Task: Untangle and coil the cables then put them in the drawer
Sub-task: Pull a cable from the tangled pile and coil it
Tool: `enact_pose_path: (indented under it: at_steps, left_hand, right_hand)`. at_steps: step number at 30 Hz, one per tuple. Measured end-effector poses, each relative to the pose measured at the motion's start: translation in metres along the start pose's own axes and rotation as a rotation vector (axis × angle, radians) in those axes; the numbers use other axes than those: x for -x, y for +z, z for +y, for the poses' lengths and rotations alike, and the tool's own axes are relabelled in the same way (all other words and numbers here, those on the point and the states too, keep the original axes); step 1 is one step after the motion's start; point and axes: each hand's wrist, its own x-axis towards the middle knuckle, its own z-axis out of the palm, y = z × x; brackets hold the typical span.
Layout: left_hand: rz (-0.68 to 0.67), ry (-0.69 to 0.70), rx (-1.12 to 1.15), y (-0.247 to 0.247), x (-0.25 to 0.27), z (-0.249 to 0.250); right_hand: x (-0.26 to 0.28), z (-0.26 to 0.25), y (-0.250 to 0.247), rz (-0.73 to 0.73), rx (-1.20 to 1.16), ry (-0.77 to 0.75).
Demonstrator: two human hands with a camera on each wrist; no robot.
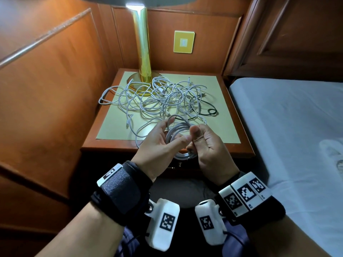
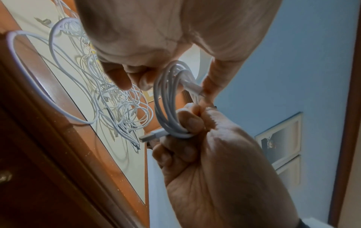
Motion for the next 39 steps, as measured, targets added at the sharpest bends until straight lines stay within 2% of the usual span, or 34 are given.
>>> enact_pose_path:
  at_steps: [4, 7, 10, 12, 16, 24, 30, 33, 36, 39]
  left_hand:
    - [0.074, 0.003, -0.054, -0.007, -0.003, -0.004]
    - [0.115, 0.051, -0.243, -0.012, -0.002, -0.005]
    - [0.241, 0.100, -0.412, -0.018, -0.003, -0.008]
    - [0.279, 0.095, -0.421, -0.019, -0.003, -0.009]
    - [0.265, 0.017, -0.279, -0.012, -0.004, -0.009]
    - [0.226, -0.013, -0.086, -0.010, -0.005, -0.007]
    - [0.034, -0.155, 0.013, -0.010, -0.001, -0.002]
    - [-0.075, -0.154, -0.010, -0.007, 0.002, -0.003]
    - [-0.117, -0.141, -0.129, -0.004, 0.007, -0.010]
    - [-0.018, -0.109, -0.222, -0.003, 0.005, -0.012]
  right_hand:
    - [0.000, -0.004, 0.001, 0.025, 0.048, -0.037]
    - [-0.001, -0.004, -0.001, 0.047, 0.094, -0.060]
    - [0.000, -0.001, -0.001, 0.071, 0.193, -0.094]
    - [0.000, 0.000, -0.002, 0.088, 0.239, -0.115]
    - [-0.001, 0.001, -0.005, 0.098, 0.306, -0.159]
    - [-0.001, 0.005, -0.010, 0.121, 0.438, -0.208]
    - [-0.012, 0.011, -0.027, 0.341, 0.491, -0.128]
    - [-0.021, 0.009, -0.041, 0.518, 0.463, -0.047]
    - [-0.032, 0.005, -0.063, 0.683, 0.267, 0.080]
    - [-0.031, 0.004, -0.070, 0.541, 0.188, 0.088]
